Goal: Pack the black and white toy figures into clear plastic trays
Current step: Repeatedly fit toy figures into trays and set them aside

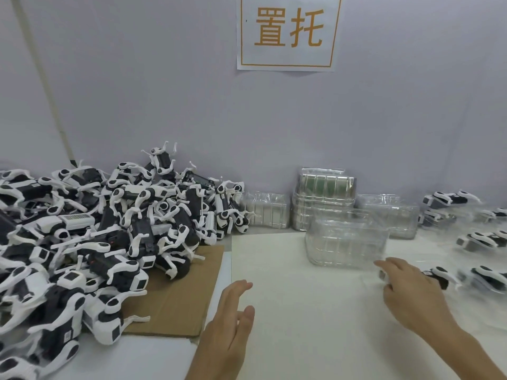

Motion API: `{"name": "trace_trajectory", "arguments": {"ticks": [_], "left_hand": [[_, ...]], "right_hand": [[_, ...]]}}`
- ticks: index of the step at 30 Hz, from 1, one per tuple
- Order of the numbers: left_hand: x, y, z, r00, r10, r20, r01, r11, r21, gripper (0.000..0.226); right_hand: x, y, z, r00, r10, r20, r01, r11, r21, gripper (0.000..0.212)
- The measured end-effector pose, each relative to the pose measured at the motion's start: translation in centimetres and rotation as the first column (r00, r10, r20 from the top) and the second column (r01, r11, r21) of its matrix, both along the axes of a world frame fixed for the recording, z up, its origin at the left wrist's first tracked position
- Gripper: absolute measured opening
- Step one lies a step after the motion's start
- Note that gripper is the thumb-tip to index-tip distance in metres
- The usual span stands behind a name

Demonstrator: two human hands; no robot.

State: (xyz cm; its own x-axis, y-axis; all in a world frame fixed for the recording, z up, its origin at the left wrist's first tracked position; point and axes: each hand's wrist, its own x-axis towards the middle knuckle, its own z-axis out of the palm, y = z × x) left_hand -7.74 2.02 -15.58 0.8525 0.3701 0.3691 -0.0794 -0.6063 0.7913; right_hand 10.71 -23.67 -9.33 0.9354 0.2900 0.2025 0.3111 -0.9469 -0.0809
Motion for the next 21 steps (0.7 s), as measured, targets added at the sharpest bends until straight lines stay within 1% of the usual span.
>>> {"name": "trace_trajectory", "arguments": {"ticks": [1, 3, 5, 6, 8, 10, 12, 13, 14, 16, 18, 19, 21], "left_hand": [[0.0, 0.0, -0.1, 1.000, -0.004, -0.006, 0.004, 1.000, 0.004, 0.053], [0.0, 0.1, -0.1, 1.000, -0.012, -0.014, 0.012, 1.000, 0.019, 0.052], [0.0, 0.1, 0.0, 1.000, -0.017, -0.019, 0.018, 0.999, 0.040, 0.051], [0.1, 0.1, 0.0, 1.000, -0.020, -0.022, 0.021, 0.999, 0.045, 0.050], [0.1, 0.1, 0.0, 0.999, -0.024, -0.031, 0.025, 0.998, 0.050, 0.043], [0.1, 0.2, -0.1, 0.999, -0.024, -0.039, 0.026, 0.998, 0.060, 0.033], [0.1, 0.4, -0.2, 0.999, -0.026, -0.045, 0.029, 0.997, 0.071, 0.026], [0.2, 0.5, -0.2, 0.998, -0.027, -0.049, 0.031, 0.997, 0.076, 0.027], [0.2, 0.5, -0.4, 0.998, -0.029, -0.053, 0.033, 0.996, 0.082, 0.028], [0.3, 0.4, -0.5, 0.998, -0.035, -0.058, 0.040, 0.996, 0.084, 0.028], [0.2, 0.3, -0.6, 0.998, -0.033, -0.055, 0.035, 0.998, 0.050, 0.027], [0.2, 0.2, -0.6, 0.998, -0.028, -0.056, 0.028, 1.000, 0.005, 0.026], [0.2, 0.0, -0.3, 0.998, -0.028, -0.055, 0.019, 0.987, -0.160, 0.023]], "right_hand": [[0.4, 0.3, 0.2, 1.000, -0.008, 0.015, 0.008, 1.000, 0.005, 0.061], [1.4, 1.2, 0.6, 0.997, 0.035, 0.064, -0.042, 0.992, 0.118, 0.066], [2.8, 2.6, 1.2, 0.983, 0.097, 0.156, -0.136, 0.955, 0.263, 0.064], [3.8, 3.2, 1.6, 0.973, 0.114, 0.201, -0.169, 0.944, 0.284, 0.062], [6.2, 4.1, 2.1, 0.964, 0.136, 0.227, -0.187, 0.957, 0.220, 0.056], [8.3, 4.6, 2.5, 0.981, 0.128, 0.145, -0.149, 0.978, 0.144, 0.045], [9.6, 4.9, 3.0, 0.987, 0.134, 0.085, -0.146, 0.978, 0.147, 0.033], [9.9, 5.0, 3.3, 0.984, 0.146, 0.101, -0.161, 0.975, 0.156, 0.029], [9.8, 5.1, 3.6, 0.978, 0.159, 0.139, -0.181, 0.969, 0.168, 0.027], [9.1, 5.5, 4.3, 0.941, 0.174, 0.291, -0.243, 0.944, 0.224, 0.024], [7.3, 6.0, 4.5, 0.861, 0.177, 0.476, -0.339, 0.898, 0.279, 0.024], [6.1, 6.4, 4.5, 0.811, 0.188, 0.554, -0.398, 0.872, 0.285, 0.025], [3.1, 7.2, 4.1, 0.717, 0.242, 0.653, -0.521, 0.809, 0.273, 0.029]]}}
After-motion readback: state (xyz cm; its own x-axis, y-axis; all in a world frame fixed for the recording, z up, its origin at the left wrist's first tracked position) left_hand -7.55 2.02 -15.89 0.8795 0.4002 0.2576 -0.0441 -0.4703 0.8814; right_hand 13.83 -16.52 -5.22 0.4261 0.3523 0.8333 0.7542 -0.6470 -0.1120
